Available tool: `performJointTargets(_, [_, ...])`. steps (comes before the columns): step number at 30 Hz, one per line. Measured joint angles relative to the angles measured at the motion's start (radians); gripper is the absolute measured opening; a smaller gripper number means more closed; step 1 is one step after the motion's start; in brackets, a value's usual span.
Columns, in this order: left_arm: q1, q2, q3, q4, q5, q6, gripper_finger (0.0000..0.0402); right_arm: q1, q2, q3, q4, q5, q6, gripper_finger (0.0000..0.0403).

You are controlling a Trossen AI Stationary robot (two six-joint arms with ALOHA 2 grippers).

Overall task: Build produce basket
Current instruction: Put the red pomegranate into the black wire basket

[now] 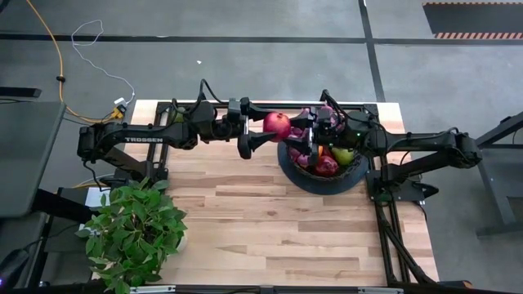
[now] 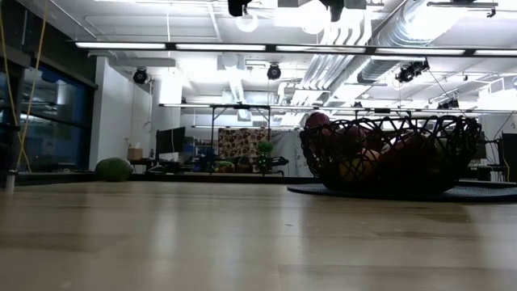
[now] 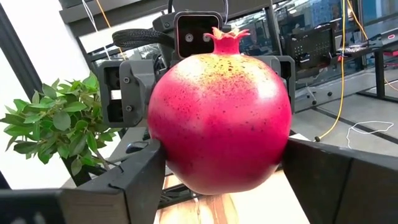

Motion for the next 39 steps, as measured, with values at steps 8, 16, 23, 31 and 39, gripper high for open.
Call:
performJointTargets(8, [0.001, 0.001, 0.000, -0.001, -0.014, -0.025, 0.0361, -0.001, 0.000, 0.000, -0.005, -0.001, -0.016, 0.0267])
performJointTargets(16, [0.015, -0.018, -0.001, -0.026, -0.012, -0.096, 0.0361, -0.010, -0.008, 0.001, -0.006, -0.003, -0.020, 0.0268])
performJointTargets(23, [0.082, -0.090, -0.003, -0.158, 0.000, -0.281, 0.0360, -0.069, -0.039, 0.005, -0.035, 0.021, -0.174, 0.0266])
performJointTargets(31, [0.099, -0.091, -0.003, -0.202, 0.016, -0.594, 0.0360, -0.086, -0.040, 0.005, -0.024, 0.000, -0.218, 0.0269])
performJointTargets(39, [0.099, -0.088, -0.002, -0.229, 0.015, -0.646, 0.0360, -0.078, -0.040, 0.004, -0.062, 0.048, -0.283, 0.0370])
